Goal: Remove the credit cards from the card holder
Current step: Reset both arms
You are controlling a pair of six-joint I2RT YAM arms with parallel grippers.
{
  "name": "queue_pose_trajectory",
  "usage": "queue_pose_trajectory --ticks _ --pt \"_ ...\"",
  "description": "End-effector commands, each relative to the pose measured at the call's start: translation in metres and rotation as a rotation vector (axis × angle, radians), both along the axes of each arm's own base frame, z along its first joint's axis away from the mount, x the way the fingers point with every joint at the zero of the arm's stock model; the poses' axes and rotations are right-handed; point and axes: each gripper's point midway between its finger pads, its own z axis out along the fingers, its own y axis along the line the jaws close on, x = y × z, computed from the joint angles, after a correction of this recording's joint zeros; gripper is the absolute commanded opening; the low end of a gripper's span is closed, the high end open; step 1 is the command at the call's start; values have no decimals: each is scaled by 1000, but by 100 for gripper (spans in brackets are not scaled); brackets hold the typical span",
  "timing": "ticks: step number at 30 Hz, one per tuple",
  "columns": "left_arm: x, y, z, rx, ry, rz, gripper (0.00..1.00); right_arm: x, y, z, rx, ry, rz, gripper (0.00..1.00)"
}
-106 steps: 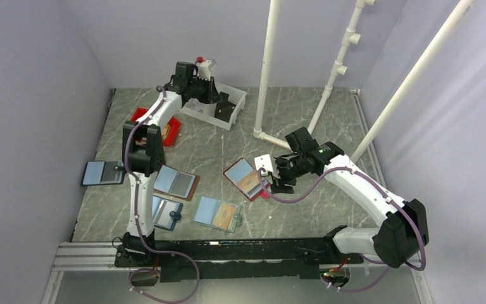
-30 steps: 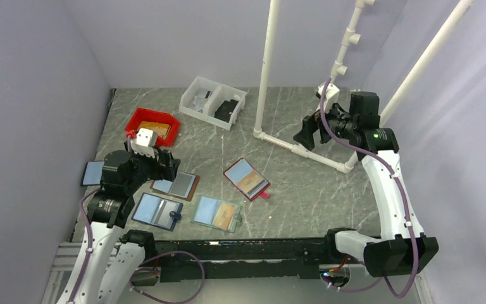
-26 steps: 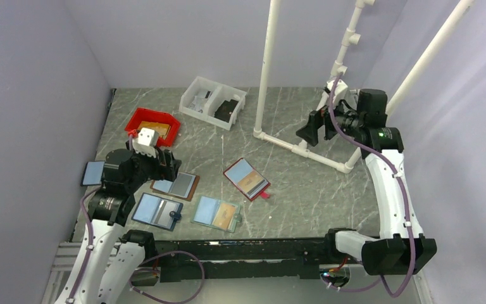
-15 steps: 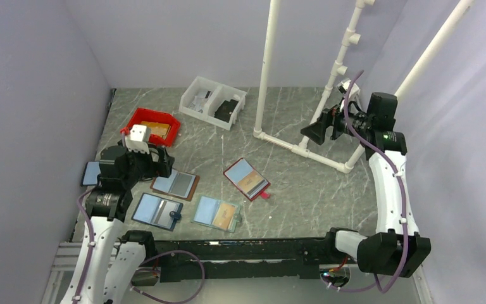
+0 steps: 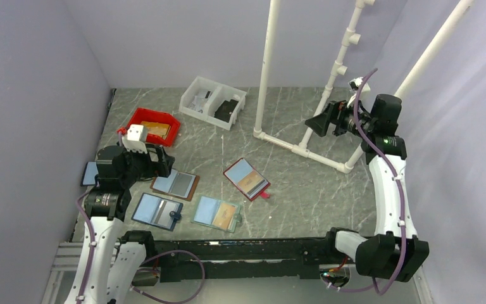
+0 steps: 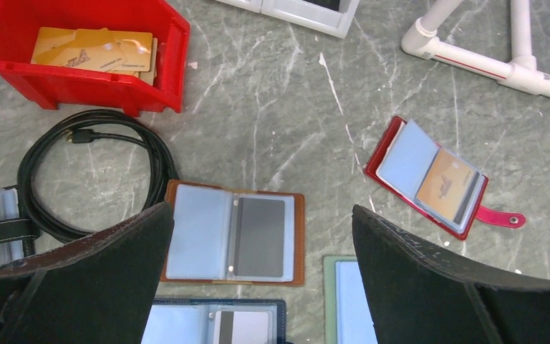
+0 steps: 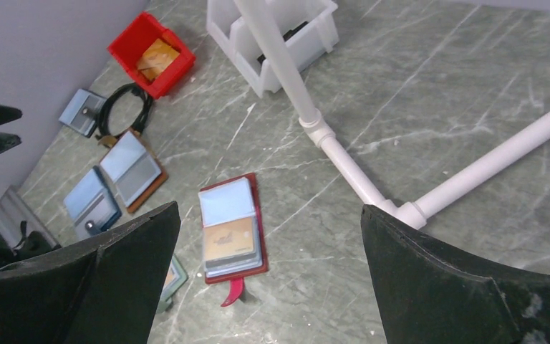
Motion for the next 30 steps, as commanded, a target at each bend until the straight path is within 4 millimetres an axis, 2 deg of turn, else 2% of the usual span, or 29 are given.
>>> queue_pose_trajectory --ticks 1,6,13,21,26,30 --pt "0 -10 25 -46 -65 -46 99 -2 -9 13 -33 -82 -65 100" --pt "-7 -30 38 -119 -110 -142 99 -9 -12 12 -61 -113 -89 100" --pt "-7 -30 41 -148 -91 -125 99 -20 -9 8 -77 -149 -66 100" --pt "-8 -28 42 -137 -98 -114 99 -16 -24 8 -124 -168 -158 100" --pt "-9 -30 43 -145 -103 -124 100 -23 -16 9 -103 -172 -103 100" --pt "-10 -30 43 -146 -101 -124 99 -37 -2 5 -52 -174 -15 100"
